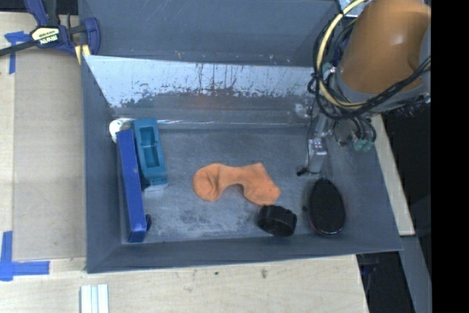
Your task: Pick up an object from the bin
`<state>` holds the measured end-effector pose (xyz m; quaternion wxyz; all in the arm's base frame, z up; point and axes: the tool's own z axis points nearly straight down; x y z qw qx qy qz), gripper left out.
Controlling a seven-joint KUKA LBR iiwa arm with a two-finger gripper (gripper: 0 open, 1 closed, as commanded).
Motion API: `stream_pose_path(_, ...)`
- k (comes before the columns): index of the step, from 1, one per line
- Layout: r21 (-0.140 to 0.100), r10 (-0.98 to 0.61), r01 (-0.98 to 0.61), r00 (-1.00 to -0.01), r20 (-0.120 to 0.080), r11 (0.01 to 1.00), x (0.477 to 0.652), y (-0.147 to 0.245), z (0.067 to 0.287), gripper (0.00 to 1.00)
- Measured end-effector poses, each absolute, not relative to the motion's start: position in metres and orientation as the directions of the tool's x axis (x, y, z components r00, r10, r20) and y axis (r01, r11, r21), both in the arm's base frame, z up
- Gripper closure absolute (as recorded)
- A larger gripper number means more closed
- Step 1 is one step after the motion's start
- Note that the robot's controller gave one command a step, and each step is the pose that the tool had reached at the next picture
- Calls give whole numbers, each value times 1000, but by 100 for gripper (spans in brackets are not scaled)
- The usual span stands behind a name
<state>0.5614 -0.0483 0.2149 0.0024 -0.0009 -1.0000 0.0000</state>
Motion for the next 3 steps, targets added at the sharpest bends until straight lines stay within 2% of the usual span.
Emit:
stream_pose_path(1,0,1,1,-1000,-4,1000,563,-48,220,0)
stream_pose_path(2,0,8,8,-1000,-8,1000,562,-15,156,0)
stream_pose_path(3,0,102,102,-995,3,995,532,48,148,0)
